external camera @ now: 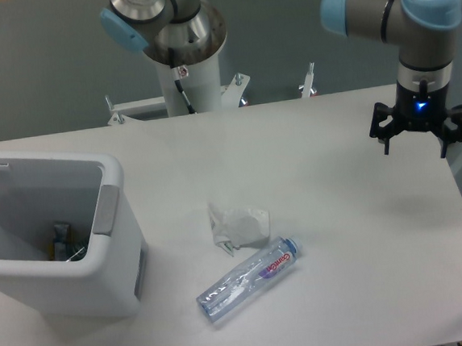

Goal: Place the trash in the trash can
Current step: 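Move the open gripper over the crumpled clear plastic bag and lower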

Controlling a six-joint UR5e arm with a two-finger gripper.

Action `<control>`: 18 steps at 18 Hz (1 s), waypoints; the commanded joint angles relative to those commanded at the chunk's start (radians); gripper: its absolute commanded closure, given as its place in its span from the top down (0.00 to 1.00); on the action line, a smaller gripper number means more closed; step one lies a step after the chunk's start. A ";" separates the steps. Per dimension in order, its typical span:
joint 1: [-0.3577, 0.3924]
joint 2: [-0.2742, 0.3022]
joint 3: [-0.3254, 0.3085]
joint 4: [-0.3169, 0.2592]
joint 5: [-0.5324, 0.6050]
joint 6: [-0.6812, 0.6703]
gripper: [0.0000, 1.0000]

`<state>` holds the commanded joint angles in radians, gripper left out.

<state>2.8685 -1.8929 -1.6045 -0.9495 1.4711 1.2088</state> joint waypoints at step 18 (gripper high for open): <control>-0.176 0.049 -0.250 0.130 -0.006 -0.118 1.00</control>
<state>2.6923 -1.8437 -1.8546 -0.8191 1.4650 1.0907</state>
